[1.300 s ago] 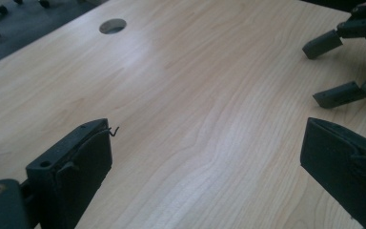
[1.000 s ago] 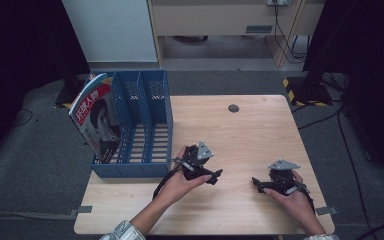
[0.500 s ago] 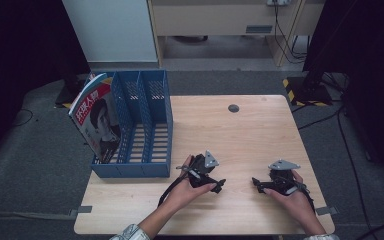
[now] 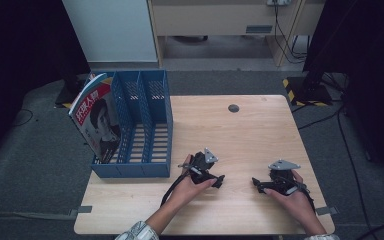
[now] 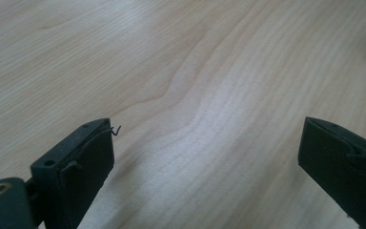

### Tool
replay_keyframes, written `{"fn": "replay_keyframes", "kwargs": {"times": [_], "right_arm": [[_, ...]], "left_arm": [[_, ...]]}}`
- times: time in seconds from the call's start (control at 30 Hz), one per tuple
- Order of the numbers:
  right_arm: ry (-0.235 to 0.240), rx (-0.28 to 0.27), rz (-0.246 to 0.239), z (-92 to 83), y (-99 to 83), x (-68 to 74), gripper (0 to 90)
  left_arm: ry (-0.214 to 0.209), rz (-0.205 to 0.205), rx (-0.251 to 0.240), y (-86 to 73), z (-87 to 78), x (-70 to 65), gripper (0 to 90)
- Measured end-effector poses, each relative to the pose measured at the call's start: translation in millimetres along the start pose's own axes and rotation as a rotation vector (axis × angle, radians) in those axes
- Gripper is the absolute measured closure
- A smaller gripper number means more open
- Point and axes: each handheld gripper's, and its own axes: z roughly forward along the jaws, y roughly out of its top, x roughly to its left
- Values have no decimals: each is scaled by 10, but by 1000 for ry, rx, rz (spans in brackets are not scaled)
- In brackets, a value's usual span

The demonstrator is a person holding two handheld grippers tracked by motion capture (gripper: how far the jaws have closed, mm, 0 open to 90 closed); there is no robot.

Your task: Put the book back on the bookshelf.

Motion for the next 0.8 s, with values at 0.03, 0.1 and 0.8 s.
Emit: {"fn": "replay_keyframes", "kwargs": {"times": [0.03,0.1,0.8], "right_arm": [[-1,-1,0,1,0,0,97],[-1,-1,0,1,0,0,98],[2,2,3,-5,-3,4,97]], "left_arm": [[14,-14,-3,1,21,44,44],[24,-32,-5,-5,39,83,45],[63,-58,-13,-94,105,194,26]]}}
